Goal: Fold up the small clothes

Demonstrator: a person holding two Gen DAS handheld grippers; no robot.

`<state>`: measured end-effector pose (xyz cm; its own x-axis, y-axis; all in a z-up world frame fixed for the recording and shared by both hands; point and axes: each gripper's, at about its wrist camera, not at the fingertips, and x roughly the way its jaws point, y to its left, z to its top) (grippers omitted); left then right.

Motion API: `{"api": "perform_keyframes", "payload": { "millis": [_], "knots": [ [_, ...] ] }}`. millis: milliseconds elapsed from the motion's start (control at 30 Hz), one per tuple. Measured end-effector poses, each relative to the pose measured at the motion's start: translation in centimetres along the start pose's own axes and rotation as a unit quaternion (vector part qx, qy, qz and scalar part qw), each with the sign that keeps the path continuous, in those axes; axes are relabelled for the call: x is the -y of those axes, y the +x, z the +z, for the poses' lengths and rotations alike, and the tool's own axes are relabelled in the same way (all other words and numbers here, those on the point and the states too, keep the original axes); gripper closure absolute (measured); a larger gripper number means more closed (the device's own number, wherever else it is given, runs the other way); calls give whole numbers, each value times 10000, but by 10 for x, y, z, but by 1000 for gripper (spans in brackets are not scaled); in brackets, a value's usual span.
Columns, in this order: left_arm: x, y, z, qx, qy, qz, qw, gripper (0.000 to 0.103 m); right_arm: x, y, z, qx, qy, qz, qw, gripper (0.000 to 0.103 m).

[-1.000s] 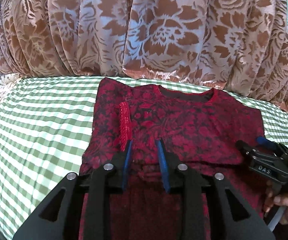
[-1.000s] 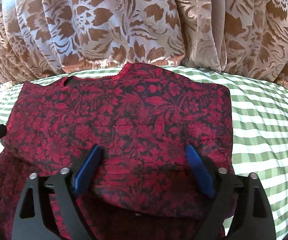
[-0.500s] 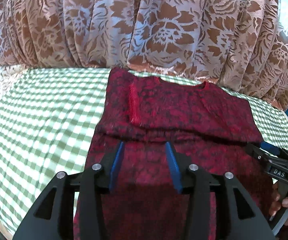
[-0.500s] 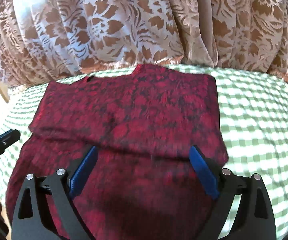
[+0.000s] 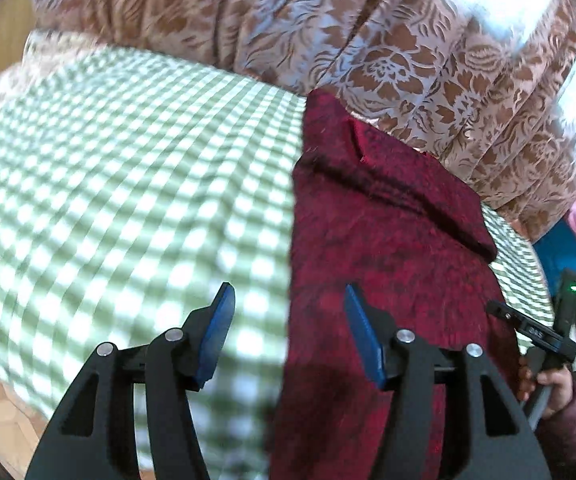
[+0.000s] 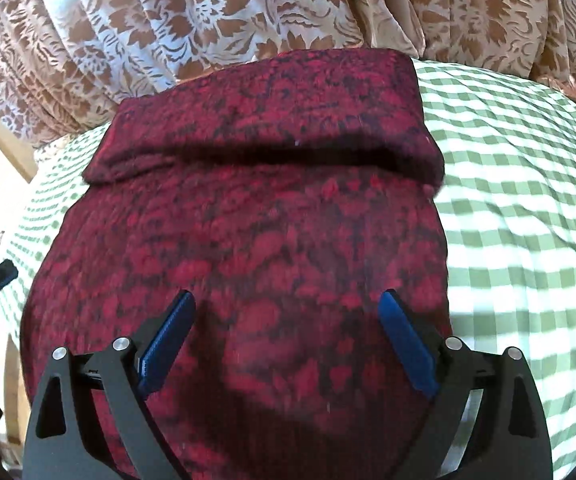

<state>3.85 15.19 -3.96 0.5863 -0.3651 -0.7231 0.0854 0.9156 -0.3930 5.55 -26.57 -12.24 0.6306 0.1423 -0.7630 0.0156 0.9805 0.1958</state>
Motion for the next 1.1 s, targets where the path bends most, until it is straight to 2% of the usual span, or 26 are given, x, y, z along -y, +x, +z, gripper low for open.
{"api": "perform_keyframes", "payload": {
  "millis": [133, 267, 433, 533, 600, 633, 667, 700, 800, 833, 867, 967, 1100],
  "knots": [
    [-17, -6, -31, -321, -153, -382, 9986, 47, 0, -15, -10, -26, -125, 29, 9999, 11],
    [-9, -6, -62, -729, -91, -778, 9943, 48, 7, -36, -22, 2, -108, 6, 9999, 11],
    [0, 2, -92, -1170, -38, -924, 9888, 48, 26, -59, -47, -105, 82, -155, 9998, 11],
    [8, 3, -100, -1289, 107, -975, 9868, 50, 36, -68, -65, -254, 191, -227, 9992, 11],
    [15, 2, -102, -1311, 261, -988, 9861, 66, 43, -70, -80, -495, 364, -71, 9981, 11],
    [18, 0, -102, -1329, 352, -1000, 9855, 71, 45, -69, -91, -738, 468, 82, 9961, 12],
    [19, -2, -101, -1327, 376, -1034, 9850, 81, 45, -69, -100, -921, 483, 239, 9943, 19],
    [21, -5, -100, -1310, 385, -1090, 9846, 86, 43, -69, -110, -1056, 432, 354, 9928, 25],
    [25, -17, -88, -1216, 432, -1295, 9831, 90, 35, -73, -124, -1222, 241, 552, 9907, 62],
    [28, -22, -84, -1148, 448, -1396, 9825, 90, 34, -74, -125, -1265, 259, 682, 9893, 67],
    [30, -26, -80, -1080, 444, -1490, 9819, 90, 34, -77, -123, -1265, 307, 858, 9878, 76],
    [35, -39, -63, -858, 320, -1857, 9783, 91, 31, -90, -107, -997, 395, 1346, 9851, 80],
    [42, -44, -32, -556, 136, -2261, 9724, 91, 33, -106, -71, -378, 698, 1997, 9766, 80]
  ]
}}
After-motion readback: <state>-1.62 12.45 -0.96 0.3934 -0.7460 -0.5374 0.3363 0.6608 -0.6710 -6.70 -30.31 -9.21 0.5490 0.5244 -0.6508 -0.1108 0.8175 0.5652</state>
